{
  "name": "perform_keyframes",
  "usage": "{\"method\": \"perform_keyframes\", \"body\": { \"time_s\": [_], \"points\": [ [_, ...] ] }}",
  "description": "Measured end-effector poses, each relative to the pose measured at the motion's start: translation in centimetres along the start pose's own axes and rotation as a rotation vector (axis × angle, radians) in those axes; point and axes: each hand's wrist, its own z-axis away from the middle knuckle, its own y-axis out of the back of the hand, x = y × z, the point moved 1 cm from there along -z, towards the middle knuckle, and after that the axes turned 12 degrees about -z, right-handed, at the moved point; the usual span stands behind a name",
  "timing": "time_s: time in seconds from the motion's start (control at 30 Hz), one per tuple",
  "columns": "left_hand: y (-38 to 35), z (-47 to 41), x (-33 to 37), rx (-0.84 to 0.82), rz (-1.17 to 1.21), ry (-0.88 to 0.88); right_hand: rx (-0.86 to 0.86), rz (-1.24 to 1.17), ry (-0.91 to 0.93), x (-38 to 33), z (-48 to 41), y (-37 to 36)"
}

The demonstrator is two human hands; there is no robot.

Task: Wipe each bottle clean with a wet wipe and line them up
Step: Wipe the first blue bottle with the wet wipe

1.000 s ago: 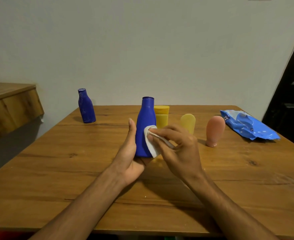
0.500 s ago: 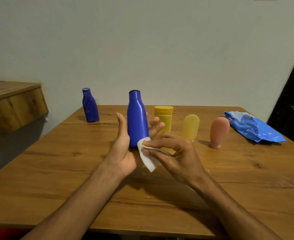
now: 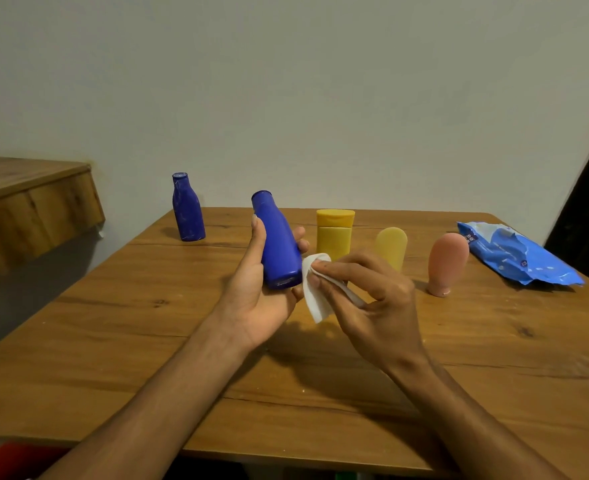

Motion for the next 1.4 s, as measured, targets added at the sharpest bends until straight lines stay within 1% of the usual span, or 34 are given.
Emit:
{"method": "perform_keyframes", "body": {
  "time_s": [0.17, 0.37, 0.53, 0.63, 0.77, 0.9, 1.03, 1.17, 1.3, 1.4],
  "points": [
    [-0.3, 0.2, 0.0, -0.003, 0.057, 0.029, -0.008, 0.037, 0.098, -0.2, 0.1, -0.1],
    [-0.2, 0.1, -0.1, -0.009, 0.033, 0.050, -0.002, 0.079, 0.124, -0.3, 0.1, 0.0],
    [-0.3, 0.0, -0.1, -0.012, 0.060, 0.050, -0.020, 0.133, 0.137, -0.4, 0.1, -0.1],
    [-0.3, 0.0, -0.4, 0.025, 0.073, 0.027, 0.021, 0.165, 0.145, -0.6, 0.2, 0.1],
    [-0.6, 0.1, -0.6, 0.112, 0.032, 0.003, 0.079, 0.140, 0.148, -0.7, 0.2, 0.1],
    [-0.7, 0.3, -0.7, 0.113, 0.046, 0.044, 0.069, 0.204, 0.175, -0.9, 0.1, -0.1],
    [-1.1, 0.5, -1.2, 0.123, 0.009, 0.087, 0.069, 0.230, 0.205, -0.8, 0.1, -0.5],
    [-1.2, 0.6, -1.3, 0.118, 0.087, 0.115, 0.030, 0.265, 0.263, -0.9, 0.1, -0.9],
    [-1.1, 0.4, -1.5, 0.143, 0.080, 0.114, 0.090, 0.271, 0.220, -0.9, -0.1, -0.3],
    [-1.4, 0.5, -1.8, 0.124, 0.081, 0.128, 0.034, 0.276, 0.270, -1.1, 0.0, -0.8]
  ]
}}
